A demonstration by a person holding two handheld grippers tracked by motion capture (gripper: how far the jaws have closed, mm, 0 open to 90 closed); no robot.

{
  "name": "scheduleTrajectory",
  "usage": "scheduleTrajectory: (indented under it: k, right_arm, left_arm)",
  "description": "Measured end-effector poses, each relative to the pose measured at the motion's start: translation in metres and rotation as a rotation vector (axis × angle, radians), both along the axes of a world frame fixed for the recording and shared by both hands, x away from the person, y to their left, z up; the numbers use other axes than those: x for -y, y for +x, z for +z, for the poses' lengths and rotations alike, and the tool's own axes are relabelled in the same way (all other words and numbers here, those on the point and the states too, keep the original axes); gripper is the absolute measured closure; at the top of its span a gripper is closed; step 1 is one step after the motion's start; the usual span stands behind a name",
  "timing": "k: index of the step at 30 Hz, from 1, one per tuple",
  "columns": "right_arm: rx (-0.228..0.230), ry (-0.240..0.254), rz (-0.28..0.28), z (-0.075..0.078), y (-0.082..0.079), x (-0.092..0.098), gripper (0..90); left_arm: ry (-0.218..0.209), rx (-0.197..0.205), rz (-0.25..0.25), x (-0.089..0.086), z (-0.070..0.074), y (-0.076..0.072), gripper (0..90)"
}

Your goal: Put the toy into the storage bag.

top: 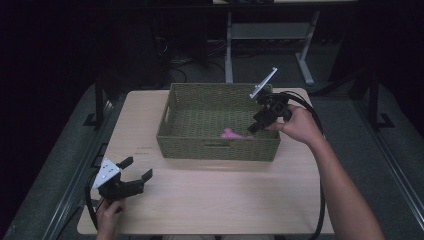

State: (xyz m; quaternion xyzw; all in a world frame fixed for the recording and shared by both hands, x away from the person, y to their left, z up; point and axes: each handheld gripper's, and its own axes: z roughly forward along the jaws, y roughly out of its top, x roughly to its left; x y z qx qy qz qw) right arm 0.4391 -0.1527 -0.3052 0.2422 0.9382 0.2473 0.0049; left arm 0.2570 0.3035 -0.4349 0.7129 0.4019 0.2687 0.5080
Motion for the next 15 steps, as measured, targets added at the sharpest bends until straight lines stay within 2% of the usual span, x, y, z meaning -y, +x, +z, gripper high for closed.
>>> scheduleTrajectory:
  k: [15]
  right_arm:
    - [0.028,0.019,-0.018,0.006,-0.021,0.023,37.0]
  left_arm:
    - [0.008,0.010,0.005,0.000,0.001,-0.002,13.8]
